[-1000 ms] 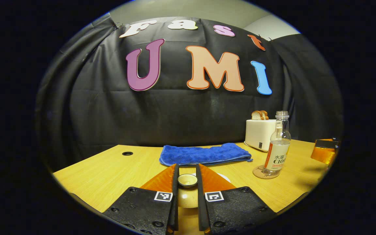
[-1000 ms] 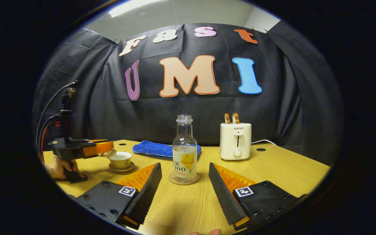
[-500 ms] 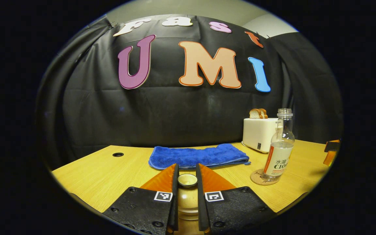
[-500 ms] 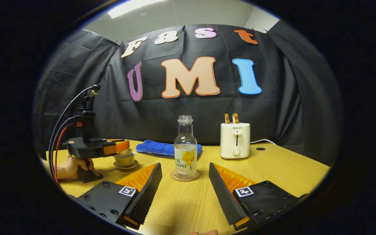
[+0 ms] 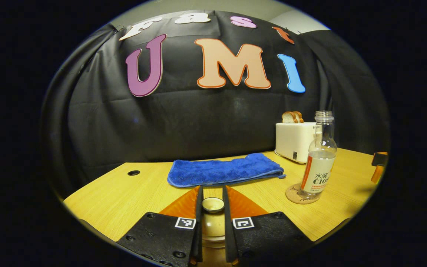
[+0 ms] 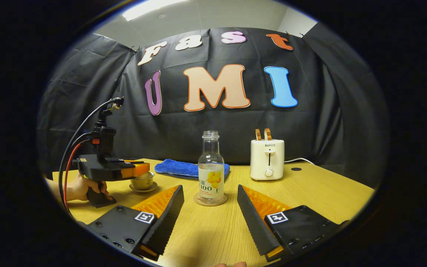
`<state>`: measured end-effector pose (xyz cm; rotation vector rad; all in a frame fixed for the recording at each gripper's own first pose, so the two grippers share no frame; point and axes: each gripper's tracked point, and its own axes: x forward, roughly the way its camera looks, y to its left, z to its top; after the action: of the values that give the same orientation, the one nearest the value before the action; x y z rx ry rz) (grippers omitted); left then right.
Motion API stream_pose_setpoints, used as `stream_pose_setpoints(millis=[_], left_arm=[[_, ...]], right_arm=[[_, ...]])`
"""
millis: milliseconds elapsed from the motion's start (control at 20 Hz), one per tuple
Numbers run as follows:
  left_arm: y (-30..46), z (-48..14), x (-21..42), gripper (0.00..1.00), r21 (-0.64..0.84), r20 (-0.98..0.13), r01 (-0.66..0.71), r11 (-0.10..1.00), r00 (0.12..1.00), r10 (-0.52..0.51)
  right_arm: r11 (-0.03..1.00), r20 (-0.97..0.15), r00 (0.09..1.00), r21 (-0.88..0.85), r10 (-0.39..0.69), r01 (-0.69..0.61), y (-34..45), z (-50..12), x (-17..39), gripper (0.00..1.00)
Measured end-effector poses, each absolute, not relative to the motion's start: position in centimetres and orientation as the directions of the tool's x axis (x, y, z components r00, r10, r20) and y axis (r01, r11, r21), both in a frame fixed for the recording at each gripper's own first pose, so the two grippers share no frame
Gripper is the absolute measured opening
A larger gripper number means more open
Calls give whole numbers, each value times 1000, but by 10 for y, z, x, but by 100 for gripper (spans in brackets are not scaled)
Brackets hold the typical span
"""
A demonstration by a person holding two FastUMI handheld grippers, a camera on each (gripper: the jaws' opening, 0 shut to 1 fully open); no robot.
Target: Open the teacup lid with one hand, grasp the water bottle and pour water into the teacup with the other hand; after pouring, place the water bottle on the coaster and then close the teacup lid.
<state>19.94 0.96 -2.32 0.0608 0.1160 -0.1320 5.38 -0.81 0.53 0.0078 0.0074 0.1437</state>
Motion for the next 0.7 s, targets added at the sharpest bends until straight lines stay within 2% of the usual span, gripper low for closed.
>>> stream_pose_setpoints(millis=[150, 200, 400, 450, 600, 650, 700], left_arm=[[9, -27, 200, 22, 64, -142, 132, 989, 982, -122], [9, -28, 200, 23, 66, -143, 131, 989, 982, -121], [8, -25, 199, 27, 60, -139, 141, 988, 982, -131], [8, -27, 199, 34, 58, -138, 139, 989, 982, -130], [6, -26, 198, 93, 53, -135, 151, 987, 980, -143], [7, -24, 197, 98, 47, -127, 153, 987, 981, -146], [7, -23, 197, 98, 40, -120, 153, 987, 982, -147]], right_arm=[[990, -7, 990, 8, 143, -143, -8, 6, 53, 89], [990, -7, 990, 8, 143, -143, -8, 6, 53, 94], [990, -7, 990, 8, 141, -141, -9, 6, 53, 93], [990, -7, 990, 8, 141, -141, -8, 6, 53, 93], [990, -7, 990, 8, 141, -141, -9, 6, 53, 93], [990, -7, 990, 7, 140, -140, -9, 6, 54, 89], [990, -7, 990, 7, 138, -138, -9, 6, 54, 89]])
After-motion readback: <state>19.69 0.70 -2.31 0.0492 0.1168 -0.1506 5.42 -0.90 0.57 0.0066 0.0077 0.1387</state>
